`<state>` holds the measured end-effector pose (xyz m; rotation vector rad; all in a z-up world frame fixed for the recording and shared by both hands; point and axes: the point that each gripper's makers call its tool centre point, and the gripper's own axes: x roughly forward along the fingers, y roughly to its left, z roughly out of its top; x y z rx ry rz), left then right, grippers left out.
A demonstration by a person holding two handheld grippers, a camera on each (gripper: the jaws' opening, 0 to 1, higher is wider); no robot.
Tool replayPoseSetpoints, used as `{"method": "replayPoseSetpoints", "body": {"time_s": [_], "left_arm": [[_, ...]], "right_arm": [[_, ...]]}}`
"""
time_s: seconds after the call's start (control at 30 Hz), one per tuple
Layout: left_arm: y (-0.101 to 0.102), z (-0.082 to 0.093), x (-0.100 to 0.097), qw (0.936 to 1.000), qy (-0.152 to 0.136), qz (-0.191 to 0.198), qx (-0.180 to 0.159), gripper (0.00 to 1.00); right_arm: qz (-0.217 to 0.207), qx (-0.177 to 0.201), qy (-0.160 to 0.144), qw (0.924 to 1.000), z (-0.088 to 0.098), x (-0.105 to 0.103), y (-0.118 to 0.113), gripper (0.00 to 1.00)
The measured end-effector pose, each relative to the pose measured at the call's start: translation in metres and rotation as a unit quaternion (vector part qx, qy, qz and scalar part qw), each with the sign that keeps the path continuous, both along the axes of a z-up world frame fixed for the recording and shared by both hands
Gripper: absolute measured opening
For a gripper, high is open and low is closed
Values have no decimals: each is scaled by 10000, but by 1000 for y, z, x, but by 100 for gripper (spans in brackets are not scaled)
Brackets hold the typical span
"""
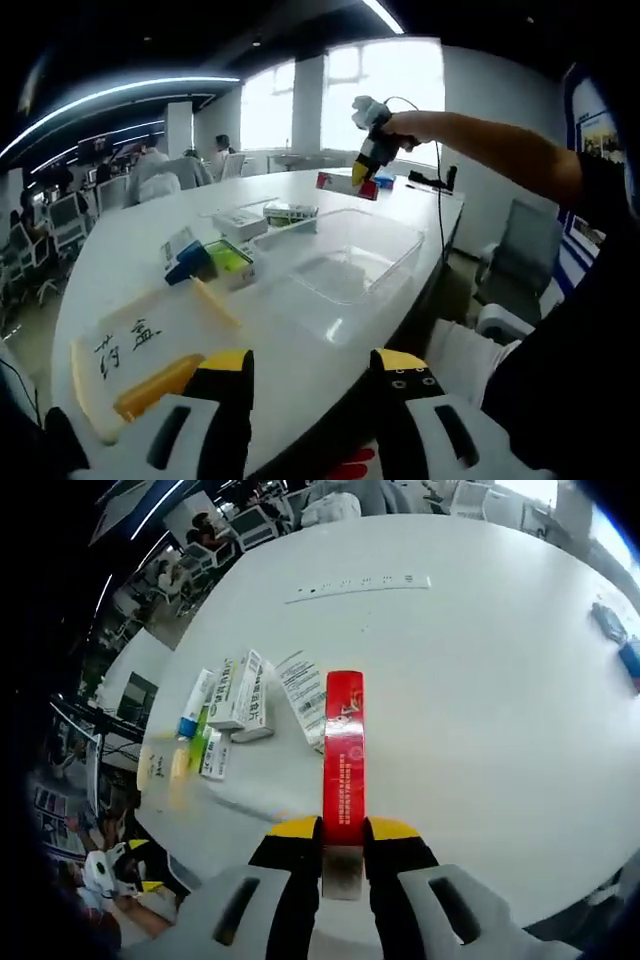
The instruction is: Arrange the small medicine boxes into an aligned row inside the storage area until every box is upright, visible, and separated from the surrounding clutter.
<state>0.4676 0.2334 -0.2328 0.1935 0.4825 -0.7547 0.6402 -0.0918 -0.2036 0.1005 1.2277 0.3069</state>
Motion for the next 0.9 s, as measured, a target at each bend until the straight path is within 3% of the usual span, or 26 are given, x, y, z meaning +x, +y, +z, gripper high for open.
{"method": "replayPoseSetpoints", "body": {"time_s": [0.17, 0.3, 0.47, 0.6, 0.83, 0.9], "left_arm": [[-8, 8, 0, 9998, -118, -48, 126, 46], [-22, 21, -6, 9993, -202, -301, -96, 46], [-26, 25, -5, 9991, -307, -265, 130, 46], [-27, 30, -8, 9990, -318, -322, 1, 46], [-29, 32, -15, 9988, -341, -338, 50, 46], [-32, 32, -20, 9987, -355, -349, 100, 46]], "right_arm": [[-70, 67, -38, 9999, 22, -12, 4, 15], [-59, 97, 105, 9999, 18, -34, 13, 15], [-13, 82, 159, 9998, 16, -52, 24, 15], [-15, 73, 159, 9998, 17, -75, 33, 15], [35, 133, 162, 9998, 12, -80, 43, 15], [108, 92, 210, 9997, 4, -91, 49, 15]]}}
